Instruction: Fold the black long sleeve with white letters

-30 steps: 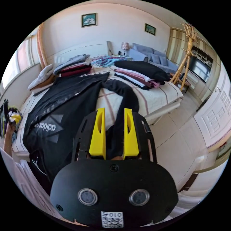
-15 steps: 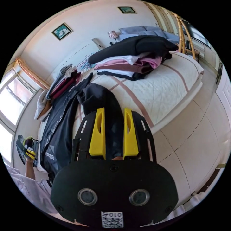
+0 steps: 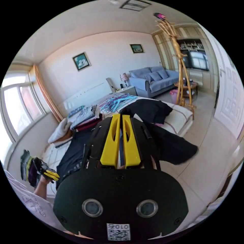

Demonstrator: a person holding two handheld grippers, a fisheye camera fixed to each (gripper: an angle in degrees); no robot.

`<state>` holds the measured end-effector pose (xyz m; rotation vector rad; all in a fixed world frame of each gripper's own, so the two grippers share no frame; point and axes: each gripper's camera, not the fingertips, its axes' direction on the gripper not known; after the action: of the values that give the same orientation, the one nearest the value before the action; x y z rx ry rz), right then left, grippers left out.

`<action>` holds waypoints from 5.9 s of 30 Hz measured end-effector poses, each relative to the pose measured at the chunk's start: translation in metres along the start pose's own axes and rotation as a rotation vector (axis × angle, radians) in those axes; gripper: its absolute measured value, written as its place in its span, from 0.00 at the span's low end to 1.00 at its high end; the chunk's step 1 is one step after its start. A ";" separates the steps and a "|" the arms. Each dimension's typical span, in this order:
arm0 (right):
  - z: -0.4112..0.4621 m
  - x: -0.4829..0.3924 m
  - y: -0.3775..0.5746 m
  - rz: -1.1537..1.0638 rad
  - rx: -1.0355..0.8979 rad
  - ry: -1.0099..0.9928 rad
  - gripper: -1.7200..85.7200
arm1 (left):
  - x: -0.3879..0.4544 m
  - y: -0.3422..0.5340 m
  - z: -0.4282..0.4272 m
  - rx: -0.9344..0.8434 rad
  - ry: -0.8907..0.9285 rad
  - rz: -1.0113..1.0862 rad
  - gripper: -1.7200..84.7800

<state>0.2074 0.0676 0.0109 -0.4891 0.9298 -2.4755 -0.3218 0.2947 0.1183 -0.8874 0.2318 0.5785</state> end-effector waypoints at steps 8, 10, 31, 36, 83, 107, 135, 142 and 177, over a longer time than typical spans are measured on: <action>0.106 -0.280 0.030 -0.755 -0.324 -0.031 0.08 | -0.013 0.006 -0.026 0.118 -0.094 -0.113 0.13; 0.121 -0.296 0.065 -0.804 -0.407 -0.104 0.09 | -0.023 0.022 -0.034 0.117 -0.102 -0.194 0.14; 0.045 -0.209 0.219 -0.426 -0.421 0.105 0.12 | -0.197 -0.094 0.049 -0.001 -0.506 -0.507 0.17; 0.046 -0.224 0.223 -0.433 -0.415 0.106 0.12 | -0.252 -0.125 0.107 -0.128 -0.529 -0.640 0.15; 0.075 -0.205 0.205 -0.328 -0.718 0.311 0.06 | -0.363 0.201 0.013 0.380 -0.079 -0.848 0.02; 0.205 -0.074 0.058 -0.653 -0.660 -0.094 0.09 | -0.403 0.204 0.029 0.393 0.009 -0.887 0.06; 0.120 -0.009 0.082 -0.417 -0.376 -0.214 0.07 | -0.408 0.165 -0.003 0.206 -0.097 -0.996 0.17; 0.105 -0.047 0.094 -0.511 -0.304 -0.206 0.07 | -0.407 0.129 0.002 0.203 -0.162 -1.025 0.10; 0.123 -0.149 0.166 -0.483 -0.652 -0.083 0.06 | -0.222 0.022 -0.013 -0.170 -0.275 -0.537 0.08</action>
<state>0.4366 -0.0305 -0.0401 -1.1315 1.7590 -2.4698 -0.5172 0.2113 0.1892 -0.9739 -0.3048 0.2136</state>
